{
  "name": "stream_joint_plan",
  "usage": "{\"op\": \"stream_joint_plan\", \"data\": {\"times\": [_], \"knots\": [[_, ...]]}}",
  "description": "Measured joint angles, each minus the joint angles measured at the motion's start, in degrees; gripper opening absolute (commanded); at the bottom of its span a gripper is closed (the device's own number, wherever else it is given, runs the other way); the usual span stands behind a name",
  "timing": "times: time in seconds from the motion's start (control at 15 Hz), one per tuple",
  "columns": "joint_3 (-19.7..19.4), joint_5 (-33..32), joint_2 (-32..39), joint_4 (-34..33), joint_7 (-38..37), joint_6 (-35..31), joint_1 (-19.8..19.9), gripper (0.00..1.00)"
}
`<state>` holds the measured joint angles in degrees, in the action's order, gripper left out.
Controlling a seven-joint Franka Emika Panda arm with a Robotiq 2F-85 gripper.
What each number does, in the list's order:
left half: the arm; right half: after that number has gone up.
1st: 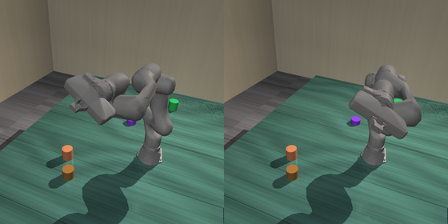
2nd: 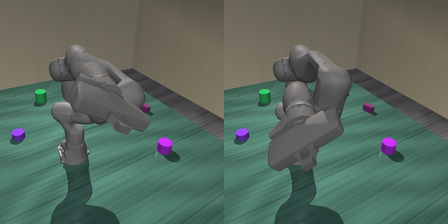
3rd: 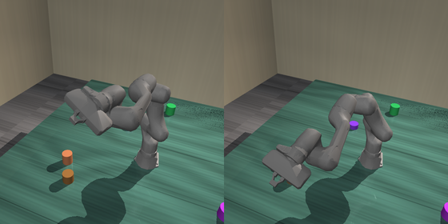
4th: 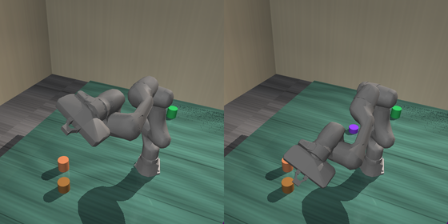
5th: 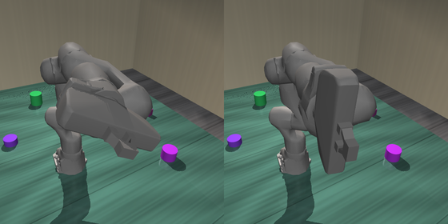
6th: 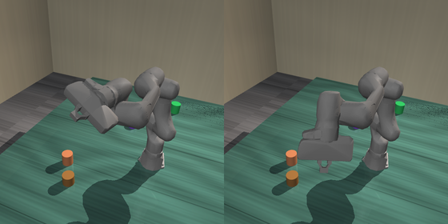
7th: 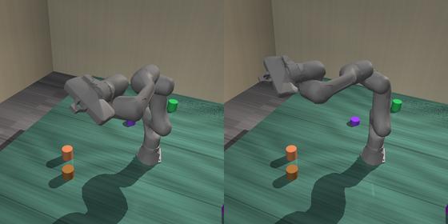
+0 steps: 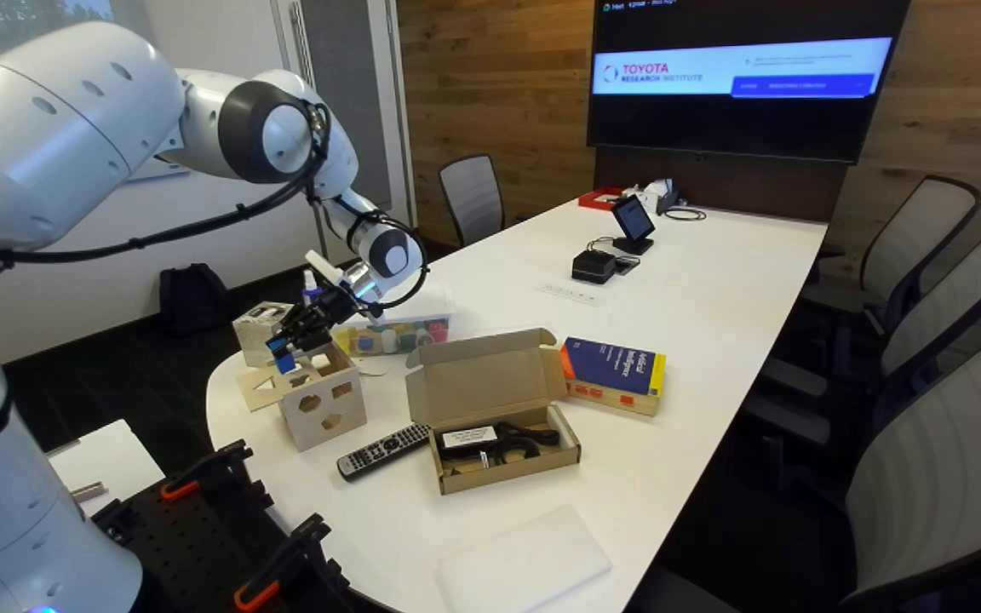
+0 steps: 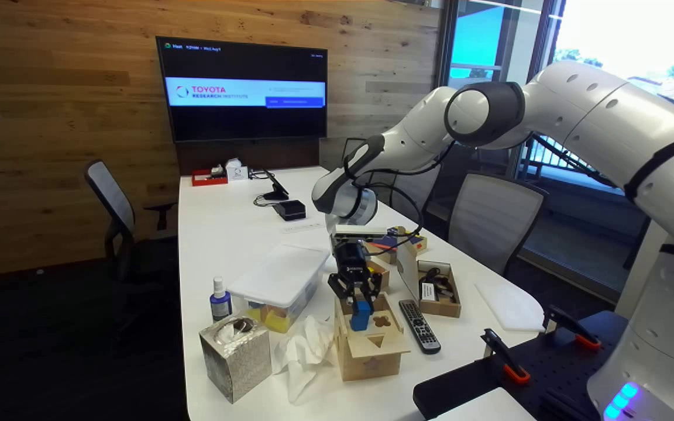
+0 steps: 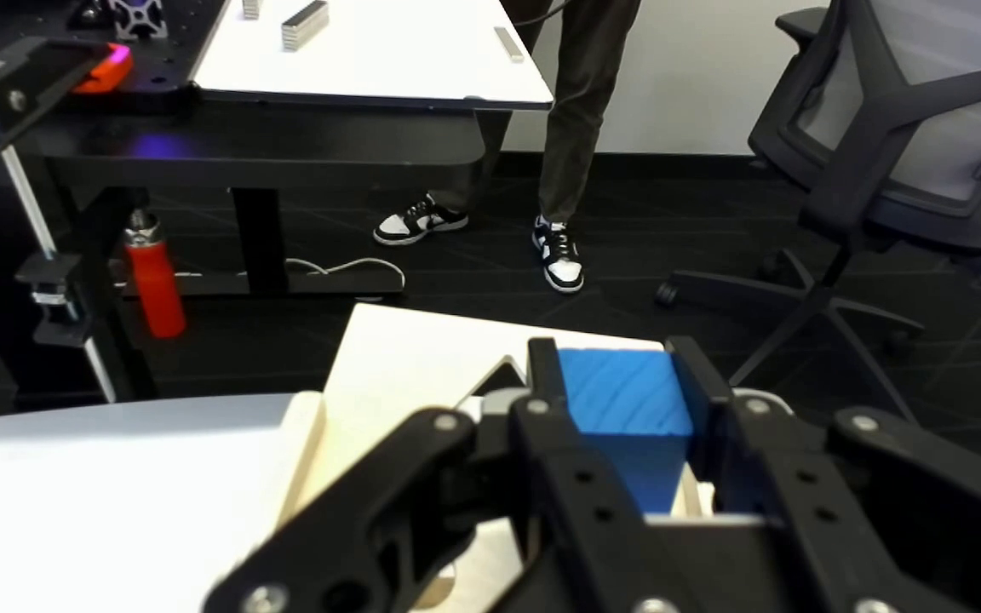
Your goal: Put the blue block inside the shape sorter though the square opening
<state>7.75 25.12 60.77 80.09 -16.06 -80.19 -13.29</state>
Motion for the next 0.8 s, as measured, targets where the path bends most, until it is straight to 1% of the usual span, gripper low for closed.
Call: {"op": "stream_joint_plan", "data": {"times": [0.53,0.8], "knots": [[0.0,-0.29,0.8,-1.77,-0.24,0.95,-0.06,0.09],[0.0,-0.41,1.29,-3.04,-1.11,2.48,-0.08,0.09]]}}
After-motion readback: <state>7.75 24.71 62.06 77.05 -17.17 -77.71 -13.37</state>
